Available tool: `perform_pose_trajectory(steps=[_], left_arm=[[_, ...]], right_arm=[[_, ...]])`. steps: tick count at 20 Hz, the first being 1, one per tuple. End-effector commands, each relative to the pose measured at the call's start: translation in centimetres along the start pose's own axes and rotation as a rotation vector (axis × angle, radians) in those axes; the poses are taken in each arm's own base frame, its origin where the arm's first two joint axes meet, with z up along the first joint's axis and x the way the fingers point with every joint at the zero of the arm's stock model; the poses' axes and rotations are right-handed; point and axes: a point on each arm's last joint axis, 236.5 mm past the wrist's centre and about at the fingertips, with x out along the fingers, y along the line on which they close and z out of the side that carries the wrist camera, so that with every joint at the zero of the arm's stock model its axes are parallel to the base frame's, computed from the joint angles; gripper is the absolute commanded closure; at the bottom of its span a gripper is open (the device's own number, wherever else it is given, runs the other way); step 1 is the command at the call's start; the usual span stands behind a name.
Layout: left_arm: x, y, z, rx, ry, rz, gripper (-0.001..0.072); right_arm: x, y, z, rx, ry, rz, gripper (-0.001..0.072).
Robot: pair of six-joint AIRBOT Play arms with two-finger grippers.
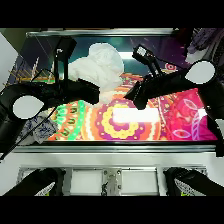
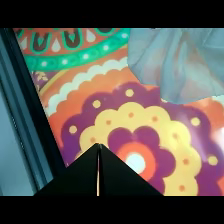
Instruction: Fold the clothes and pants, and hang the long-sleeved shirts on hangers.
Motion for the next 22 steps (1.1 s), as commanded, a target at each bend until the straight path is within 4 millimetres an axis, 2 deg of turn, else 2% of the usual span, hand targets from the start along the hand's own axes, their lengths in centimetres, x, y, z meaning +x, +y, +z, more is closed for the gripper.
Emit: perform_pose_trajectory(steps=[1, 9, 11, 12, 13, 14, 15, 17, 20, 22], left_arm=[[0.0, 0.0, 0.0, 0.001, 0.001, 0.000, 0.0694], [0.0, -0.1, 0.0, 0.000, 0.001, -0.002, 0.0693], [0.0, 0.7, 0.2, 0.022, -0.007, 0.027, 0.0680], [-0.1, 2.0, 0.3, 0.024, -0.010, 0.067, 0.0376], [-0.5, 4.3, 0.4, -0.029, -0.008, 0.125, 0.0048], [-1.1, 7.2, 0.1, -0.081, 0.003, 0.198, 0.0015], [-2.2, 10.9, -0.5, -0.123, 0.025, 0.286, 0.0016], [-5.4, 18.6, -2.5, -0.244, 0.074, 0.468, 0.0016], [-11.5, 29.4, -7.8, -0.514, 0.146, 0.709, 0.0016], [-14.5, 34.6, -11.7, -0.683, 0.178, 0.808, 0.0016]], right_arm=[[0.0, 0.0, 0.0, 0.001, 0.001, 0.001, 0.0698], [0.0, 0.0, 0.0, 0.001, 0.001, 0.001, 0.0698], [0.0, 0.0, 0.0, 0.001, 0.001, 0.001, 0.0698], [0.0, 0.0, 0.0, 0.000, 0.001, 0.001, 0.0698], [0.1, 0.0, 0.0, 0.001, 0.001, 0.002, 0.0698], [0.1, 0.0, -0.1, 0.002, 0.002, 0.002, 0.0698], [0.2, -0.1, -0.1, 0.003, 0.003, 0.003, 0.0698], [0.2, -0.1, -0.1, 0.003, 0.003, 0.003, 0.0697], [0.2, -0.1, -0.1, 0.003, 0.003, 0.003, 0.0698], [0.2, -0.1, -0.1, 0.003, 0.003, 0.003, 0.0697]])
